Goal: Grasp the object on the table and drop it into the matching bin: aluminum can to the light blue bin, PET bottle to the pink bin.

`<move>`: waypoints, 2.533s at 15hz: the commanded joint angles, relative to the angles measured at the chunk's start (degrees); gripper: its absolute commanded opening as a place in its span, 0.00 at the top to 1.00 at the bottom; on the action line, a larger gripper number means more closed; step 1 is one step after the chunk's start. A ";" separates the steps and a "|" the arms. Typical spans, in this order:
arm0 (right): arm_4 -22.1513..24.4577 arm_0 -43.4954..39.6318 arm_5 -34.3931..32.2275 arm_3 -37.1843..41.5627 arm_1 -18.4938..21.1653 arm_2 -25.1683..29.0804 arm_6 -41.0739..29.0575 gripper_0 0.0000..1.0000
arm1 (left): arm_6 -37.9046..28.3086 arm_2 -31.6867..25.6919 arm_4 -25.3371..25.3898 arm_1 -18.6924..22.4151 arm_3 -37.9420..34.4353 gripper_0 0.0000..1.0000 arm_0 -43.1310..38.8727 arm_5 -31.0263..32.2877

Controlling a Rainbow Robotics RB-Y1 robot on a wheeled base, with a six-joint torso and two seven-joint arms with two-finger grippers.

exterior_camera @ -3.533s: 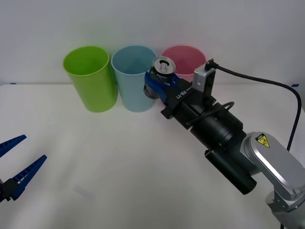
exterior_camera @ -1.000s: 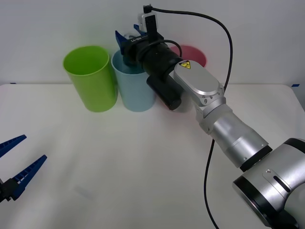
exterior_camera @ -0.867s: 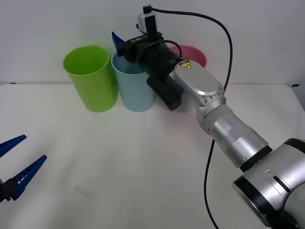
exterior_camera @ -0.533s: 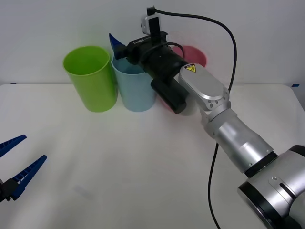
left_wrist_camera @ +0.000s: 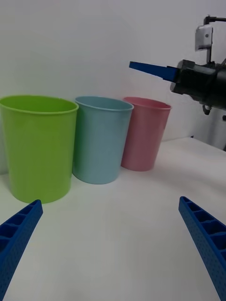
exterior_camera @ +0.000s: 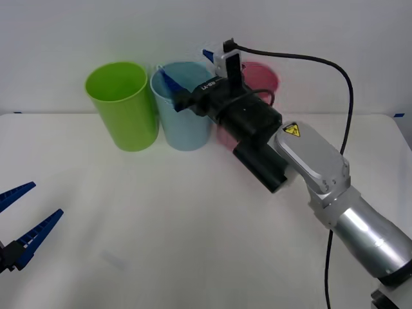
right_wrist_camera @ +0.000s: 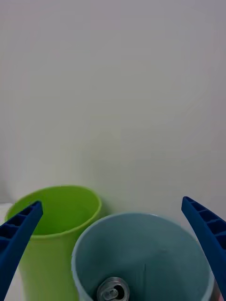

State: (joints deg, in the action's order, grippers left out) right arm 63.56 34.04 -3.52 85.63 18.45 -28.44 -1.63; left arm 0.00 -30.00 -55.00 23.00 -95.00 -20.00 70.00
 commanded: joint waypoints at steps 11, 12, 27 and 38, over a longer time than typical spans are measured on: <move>-4.15 -18.83 -19.07 15.54 14.86 7.08 1.28 0.00 | 0.00 0.00 0.00 0.00 0.00 0.00 0.00 0.00; -4.15 -20.33 -21.79 15.62 14.95 9.19 1.54 0.00 | 0.00 0.00 0.00 0.00 0.00 0.00 0.00 0.00; -5.03 -46.17 -50.00 15.54 8.53 36.09 6.90 0.00 | 0.00 0.00 0.00 0.00 0.00 0.00 0.00 0.00; -11.53 -59.00 -57.83 15.80 8.18 46.46 9.28 0.00 | 0.00 0.00 0.00 0.00 0.00 0.00 0.00 0.00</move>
State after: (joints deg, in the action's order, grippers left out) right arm 52.46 -24.20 -60.58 101.44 26.63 17.32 7.58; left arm 0.00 -30.00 -55.00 23.00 -95.00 -20.00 70.00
